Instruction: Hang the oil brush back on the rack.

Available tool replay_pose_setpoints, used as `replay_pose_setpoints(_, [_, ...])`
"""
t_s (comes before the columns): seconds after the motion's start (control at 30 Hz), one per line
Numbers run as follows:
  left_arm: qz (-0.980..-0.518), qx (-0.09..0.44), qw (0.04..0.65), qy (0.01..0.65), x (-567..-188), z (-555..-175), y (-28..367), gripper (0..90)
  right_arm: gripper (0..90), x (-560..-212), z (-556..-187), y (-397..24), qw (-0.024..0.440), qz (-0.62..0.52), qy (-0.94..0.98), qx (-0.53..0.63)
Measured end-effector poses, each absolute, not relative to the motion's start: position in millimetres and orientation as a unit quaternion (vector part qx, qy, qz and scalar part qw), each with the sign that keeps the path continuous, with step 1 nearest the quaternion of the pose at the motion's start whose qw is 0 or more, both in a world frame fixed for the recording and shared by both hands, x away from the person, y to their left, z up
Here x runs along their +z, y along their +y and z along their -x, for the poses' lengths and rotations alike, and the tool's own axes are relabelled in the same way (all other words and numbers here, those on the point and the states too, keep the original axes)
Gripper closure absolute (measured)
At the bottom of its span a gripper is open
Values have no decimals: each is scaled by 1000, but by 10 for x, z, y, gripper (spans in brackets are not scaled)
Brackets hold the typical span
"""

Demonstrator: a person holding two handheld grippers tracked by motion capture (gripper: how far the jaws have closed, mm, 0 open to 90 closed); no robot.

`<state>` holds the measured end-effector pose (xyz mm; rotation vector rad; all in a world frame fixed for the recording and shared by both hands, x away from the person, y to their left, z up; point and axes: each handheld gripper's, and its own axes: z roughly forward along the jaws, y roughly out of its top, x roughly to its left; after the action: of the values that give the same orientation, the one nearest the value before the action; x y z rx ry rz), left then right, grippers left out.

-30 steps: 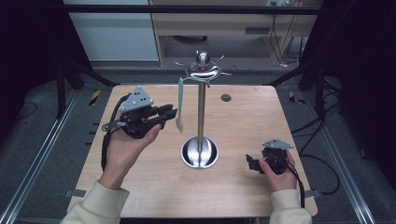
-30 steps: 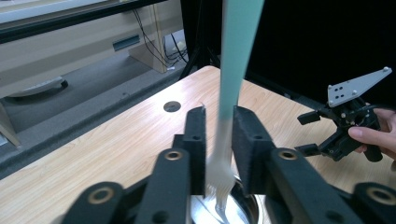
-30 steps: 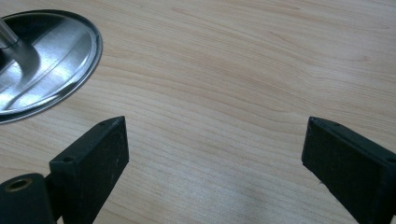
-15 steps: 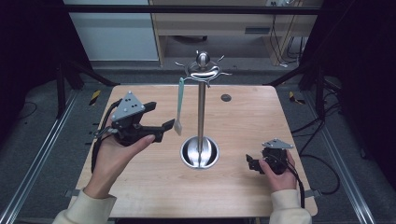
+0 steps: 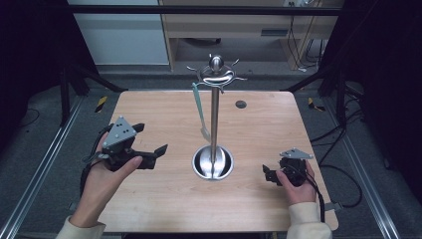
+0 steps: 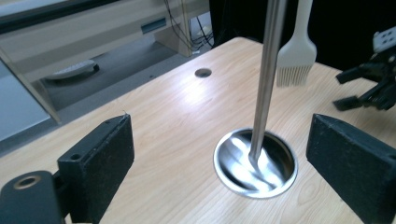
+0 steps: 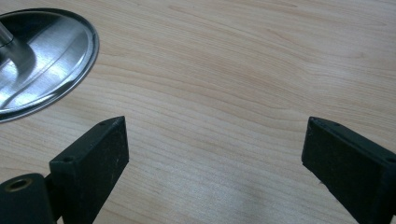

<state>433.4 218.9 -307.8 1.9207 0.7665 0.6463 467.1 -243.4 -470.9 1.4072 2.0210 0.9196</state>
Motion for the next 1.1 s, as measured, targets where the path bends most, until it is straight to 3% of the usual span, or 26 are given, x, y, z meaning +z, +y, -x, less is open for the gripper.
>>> replay_pose_setpoints(1.1, [-794,252,407,374,-4001,-4430,2639,58,80,-4719,-4668,-2414,251,-517,747,335])
